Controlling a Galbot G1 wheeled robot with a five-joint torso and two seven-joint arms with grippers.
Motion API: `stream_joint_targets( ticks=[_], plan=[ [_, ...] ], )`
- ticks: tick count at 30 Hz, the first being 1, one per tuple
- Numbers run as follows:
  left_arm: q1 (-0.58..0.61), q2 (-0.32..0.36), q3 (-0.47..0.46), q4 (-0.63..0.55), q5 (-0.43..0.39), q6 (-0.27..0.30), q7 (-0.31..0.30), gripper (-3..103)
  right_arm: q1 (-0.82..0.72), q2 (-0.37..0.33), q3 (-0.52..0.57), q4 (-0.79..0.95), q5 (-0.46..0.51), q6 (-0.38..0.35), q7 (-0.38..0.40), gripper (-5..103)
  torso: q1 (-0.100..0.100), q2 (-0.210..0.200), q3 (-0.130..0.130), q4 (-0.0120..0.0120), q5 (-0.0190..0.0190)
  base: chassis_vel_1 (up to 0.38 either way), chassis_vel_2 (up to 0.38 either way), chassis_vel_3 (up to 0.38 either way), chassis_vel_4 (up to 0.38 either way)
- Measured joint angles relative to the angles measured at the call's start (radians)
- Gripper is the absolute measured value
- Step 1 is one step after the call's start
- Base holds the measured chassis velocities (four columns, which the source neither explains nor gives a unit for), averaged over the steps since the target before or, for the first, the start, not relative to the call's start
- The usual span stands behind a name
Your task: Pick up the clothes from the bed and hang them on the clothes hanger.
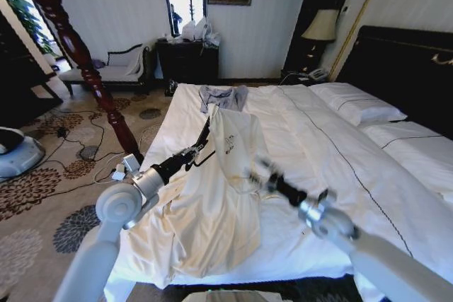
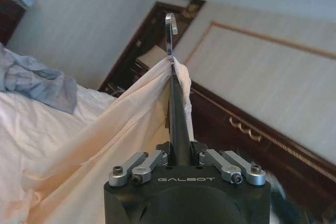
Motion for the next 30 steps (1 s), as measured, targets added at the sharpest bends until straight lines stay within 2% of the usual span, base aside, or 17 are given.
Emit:
stream_joint_targets(
  ticks=[1, 3, 5, 6, 8, 11, 12, 14, 16, 17, 18, 19, 21, 28, 30],
  plan=[
    [0.0, 0.0, 0.0, 0.0, 0.0, 0.0, 0.0, 20, 0.0, 0.0, 0.0, 0.0, 0.0, 0.0, 0.0, 99, 0.0, 0.0, 0.0, 0.0, 0.0, 0.0, 0.0, 0.0, 0.0],
    [-0.011, 0.042, 0.014, -0.005, -0.008, 0.002, 0.008, 20, 0.035, -0.036, 0.055, -0.05, -0.023, -0.05, 0.079, 100, 0.0, 0.0, 0.0, 0.0006, 0.0005, 0.0, 0.0, 0.0, 0.0],
    [-0.028, 0.075, 0.032, -0.006, -0.02, 0.006, 0.011, 20, 0.041, -0.112, 0.12, -0.09, -0.006, -0.102, 0.078, 100, 0.0, 0.0, 0.0, -0.0002, 0.0005, 0.0, 0.0, 0.0, 0.0],
    [-0.028, 0.075, 0.032, -0.006, -0.02, 0.006, 0.011, 20, 0.041, -0.112, 0.12, -0.09, -0.006, -0.102, 0.078, 100, 0.0, 0.0, 0.0, -0.0002, 0.0005, 0.0, 0.0, 0.0, 0.0],
    [-0.044, 0.101, 0.052, -0.015, -0.025, 0.01, 0.019, 20, 0.049, -0.226, 0.155, -0.138, 0.061, -0.127, -0.043, 100, 0.0, 0.0, 0.0, -0.0006, 0.0004, 0.0, 0.0, 0.0, 0.0],
    [-0.065, 0.125, 0.075, -0.033, -0.03, 0.018, 0.035, 20, 0.095, -0.354, 0.147, -0.231, 0.106, -0.136, -0.305, 100, 0.0, 0.0, 0.0, 0.0004, -0.0002, 0.0, 0.0, 0.0, 0.0],
    [-0.065, 0.125, 0.075, -0.033, -0.03, 0.018, 0.035, 20, 0.095, -0.354, 0.147, -0.231, 0.106, -0.136, -0.305, 100, 0.0, 0.0, 0.0, 0.0004, -0.0002, 0.0, 0.0, 0.0, 0.0],
    [-0.083, 0.139, 0.095, -0.04, -0.033, 0.022, 0.047, 20, 0.118, -0.405, 0.136, -0.3, 0.122, -0.138, -0.526, 100, 0.0, 0.0, 0.0, 0.0007, -0.0001, 0.0, 0.0, 0.0, 0.0],
    [-0.098, 0.152, 0.124, -0.047, -0.035, 0.024, 0.057, 20, 0.132, -0.443, 0.128, -0.367, 0.134, -0.15, -0.743, 100, 0.0, 0.0, 0.0, -0.0001, 0.0005, 0.0, 0.0, 0.0, 0.0],
    [-0.098, 0.152, 0.124, -0.047, -0.035, 0.024, 0.057, 20, 0.132, -0.443, 0.128, -0.367, 0.134, -0.15, -0.743, 100, 0.0, 0.0, 0.0, -0.0001, 0.0005, 0.0, 0.0, 0.0, 0.0],
    [-0.101, 0.16, 0.143, -0.055, -0.034, 0.025, 0.063, 20, 0.134, -0.46, 0.125, -0.395, 0.133, -0.168, -0.836, 100, 0.0, 0.0, 0.0, -0.0005, 0.0005, 0.0, 0.0, 0.0, 0.0],
    [-0.101, 0.167, 0.158, -0.063, -0.031, 0.027, 0.067, 20, 0.135, -0.471, 0.123, -0.412, 0.13, -0.181, -0.896, 100, 0.0, 0.0, 0.0, -0.0006, 0.0006, 0.0, 0.0, 0.0, 0.0],
    [-0.1, 0.179, 0.195, -0.083, -0.022, 0.027, 0.072, 20, 0.135, -0.486, 0.122, -0.432, 0.124, -0.195, -0.976, 100, 0.0, 0.0, 0.0, 0.0, 0.0005, 0.0, 0.0, 0.0, 0.0],
    [-0.097, 0.191, 0.257, -0.143, -0.02, 0.031, 0.073, 20, 0.132, -0.5, 0.12, -0.429, 0.116, -0.223, -1.034, 100, 0.0, 0.0, 0.0, 0.0002, 0.0003, 0.0, 0.0, 0.0, 0.0],
    [-0.102, 0.198, 0.273, -0.168, -0.023, 0.034, 0.075, 20, 0.132, -0.5, 0.119, -0.419, 0.11, -0.254, -1.058, 100, 0.0, 0.0, 0.0, 0.0001, 0.0003, 0.0, 0.0, 0.0, 0.0]
  ],
)
